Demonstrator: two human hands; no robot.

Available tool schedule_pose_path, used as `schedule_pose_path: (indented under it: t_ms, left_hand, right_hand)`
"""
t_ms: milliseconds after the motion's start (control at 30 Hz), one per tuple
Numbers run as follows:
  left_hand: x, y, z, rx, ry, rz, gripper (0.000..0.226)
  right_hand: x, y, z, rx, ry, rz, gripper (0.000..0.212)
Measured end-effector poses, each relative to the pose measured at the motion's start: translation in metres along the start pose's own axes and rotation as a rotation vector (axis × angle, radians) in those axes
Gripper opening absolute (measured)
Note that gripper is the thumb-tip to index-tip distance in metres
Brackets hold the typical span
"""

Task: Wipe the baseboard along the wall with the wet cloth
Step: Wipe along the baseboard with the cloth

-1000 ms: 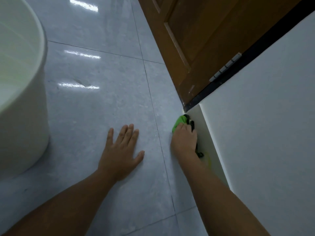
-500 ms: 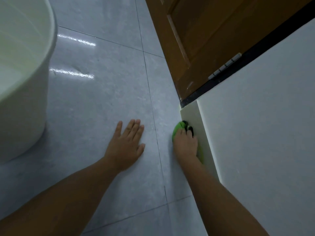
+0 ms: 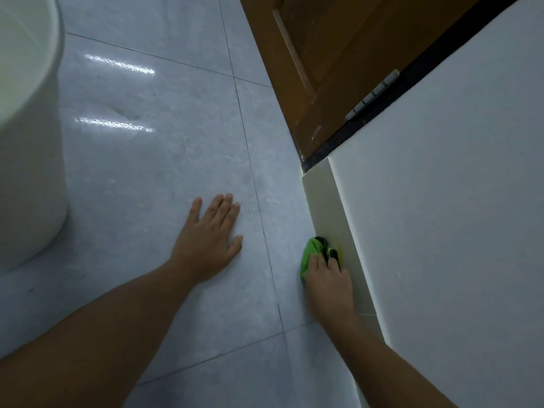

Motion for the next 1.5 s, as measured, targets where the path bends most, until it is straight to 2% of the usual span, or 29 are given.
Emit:
schedule_pose_path:
  t_ms: [33,200,233,300,367,433,567,633,700,767,867,967,1067,1200,1333,1500]
  left_hand:
    - [0.0,0.0,0.0,-0.004,0.003,0.001,0.069]
    - [0.0,0.0,0.0,-0.037,0.0,0.004,0.069]
    - [-0.001,0.0,0.001,-0.042,0.0,0.003,0.069]
    - [0.0,-0.001,0.002,-0.055,0.002,0.002,0.069]
    - [0.001,-0.001,0.002,-0.067,0.004,0.011,0.069]
    - [0.001,-0.002,0.002,-0.064,0.0,0.013,0.069]
    - [0.002,-0.002,0.002,-0.049,0.001,0.013,0.069]
    - [0.002,-0.001,0.001,-0.035,-0.005,0.019,0.069]
    - [0.002,-0.001,0.001,-0.02,-0.004,0.019,0.069]
    - [0.001,0.0,0.001,-0.014,0.003,0.007,0.069]
    - [0.001,0.001,0.002,-0.027,0.002,0.009,0.069]
    - [0.001,0.001,0.0,-0.028,-0.007,0.018,0.069]
    - [0.0,0.002,0.001,-0.037,0.0,0.01,0.069]
    - [0.0,0.003,0.004,-0.049,0.001,0.01,0.069]
    - [0.0,0.001,0.002,-0.043,-0.012,0.012,0.071]
    - [0.001,-0.005,0.002,0.007,-0.031,0.026,0.074]
  right_hand:
    - [0.003,0.012,0.009,-0.004,0.036,-0.02,0.045]
    - [0.025,0.113,0.097,-0.403,0.133,-0.187,0.029]
    - [0.031,0.126,0.113,-0.421,0.156,-0.198,0.027]
    - [0.038,0.12,0.14,-0.301,0.197,-0.276,0.028]
    - [0.033,0.092,0.153,-0.138,0.206,-0.405,0.041]
    - [0.028,0.058,0.141,-0.051,0.227,-0.495,0.048]
    - [0.016,0.027,0.072,-0.176,0.228,-0.326,0.048]
    - [0.008,0.002,0.018,-0.153,0.226,-0.233,0.051]
    - [-0.002,-0.025,-0.031,-0.026,0.188,-0.207,0.053]
    - [-0.003,-0.045,-0.056,0.032,0.213,-0.189,0.056]
    - [-0.002,-0.026,-0.038,-0.005,0.188,-0.186,0.055]
    - [0.008,0.002,0.016,-0.055,0.232,-0.201,0.049]
    - [0.018,0.023,0.08,-0.052,0.242,-0.239,0.047]
    - [0.031,0.041,0.131,0.009,0.159,-0.24,0.048]
    - [0.033,0.023,0.102,0.039,0.137,-0.329,0.046]
    - [0.014,-0.017,-0.01,0.011,0.138,-0.232,0.039]
Point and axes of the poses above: each hand's wrist, its own z-axis towards the middle knuckle, its own y-axis out of the back of the hand, x = y × z, the point moved 9 cm from there along z, towards the middle knuckle, and after that the axes turned 12 degrees about -x, right-handed, at the moved point
